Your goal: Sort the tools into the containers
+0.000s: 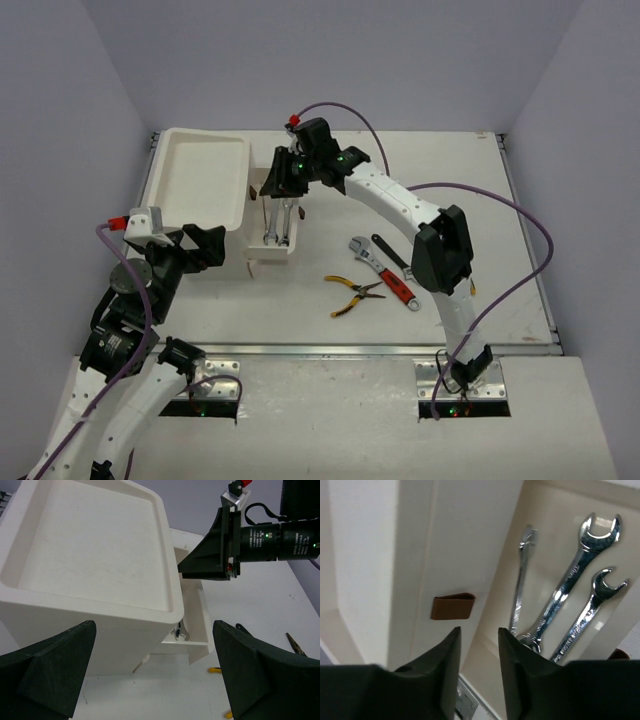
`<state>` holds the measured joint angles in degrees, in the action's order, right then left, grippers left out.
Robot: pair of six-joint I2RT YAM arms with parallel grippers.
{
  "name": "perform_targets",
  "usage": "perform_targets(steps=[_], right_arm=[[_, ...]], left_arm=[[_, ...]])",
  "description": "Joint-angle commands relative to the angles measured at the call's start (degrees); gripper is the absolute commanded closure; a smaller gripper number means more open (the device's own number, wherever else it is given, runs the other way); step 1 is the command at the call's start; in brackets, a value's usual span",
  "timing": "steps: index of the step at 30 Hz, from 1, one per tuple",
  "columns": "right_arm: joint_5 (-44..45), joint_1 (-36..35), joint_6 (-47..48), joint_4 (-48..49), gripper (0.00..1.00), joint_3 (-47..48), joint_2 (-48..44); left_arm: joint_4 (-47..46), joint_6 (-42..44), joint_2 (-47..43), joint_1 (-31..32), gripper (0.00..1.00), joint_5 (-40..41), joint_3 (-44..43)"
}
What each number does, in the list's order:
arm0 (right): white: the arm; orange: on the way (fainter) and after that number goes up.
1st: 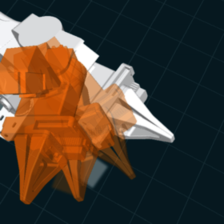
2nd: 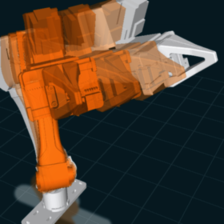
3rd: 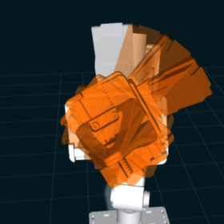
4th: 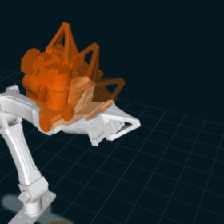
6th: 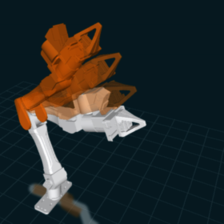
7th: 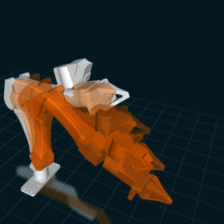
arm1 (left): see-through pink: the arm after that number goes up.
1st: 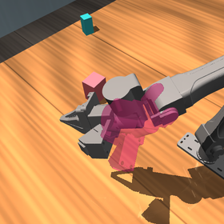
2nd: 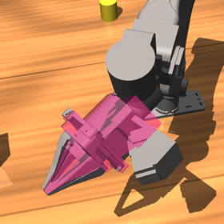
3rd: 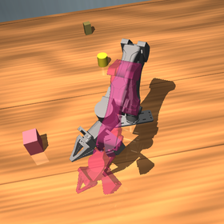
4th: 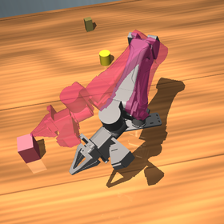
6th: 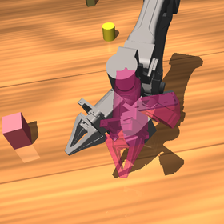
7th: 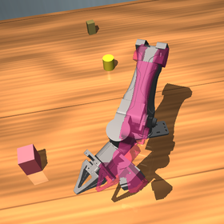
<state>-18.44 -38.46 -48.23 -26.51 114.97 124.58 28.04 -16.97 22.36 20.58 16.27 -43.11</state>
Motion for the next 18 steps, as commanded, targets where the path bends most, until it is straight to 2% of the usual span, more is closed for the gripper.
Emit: perform_targets(steps=[1,5,6,9,10,13,15,18], right_arm=[[4.2,-0.1,-0.5,-1.5,0.53,0.2,-3.3],[8.0,0.0,1.5,-3.6,0.3,0.3,-5.1],[9.7,0.0,2.8,-4.8,0.29,-0.1,-5.7],[23.8,0.4,8.1,-8.6,0.33,-3.2,-8.7],[26.5,0.7,8.9,-9.2,0.37,-4.0,-9.5],[34.4,2.1,10.6,-10.1,0.71,-9.9,-11.8],[36.8,2.9,11.4,-9.4,0.97,-14.9,-13.2],[37.0,3.1,12.0,-7.9,1.0,-18.3,-13.1]], left_arm=[[-2.6,0.5,-0.5,-0.4,0.0,-0.1,-0.1],[-2.7,0.5,-0.5,-0.5,0.0,0.0,-0.1],[-2.7,0.5,-0.5,-0.5,0.0,0.1,-0.1],[-2.6,0.4,-0.7,-0.5,0.0,0.3,-0.1],[-2.6,0.4,-0.7,-0.5,0.0,0.3,-0.1],[-2.6,0.4,-0.7,-0.5,0.0,0.3,-0.1],[-2.6,0.4,-0.6,-0.5,0.0,0.3,-0.1],[-2.7,0.4,-0.4,-0.5,0.0,0.3,-0.1]])
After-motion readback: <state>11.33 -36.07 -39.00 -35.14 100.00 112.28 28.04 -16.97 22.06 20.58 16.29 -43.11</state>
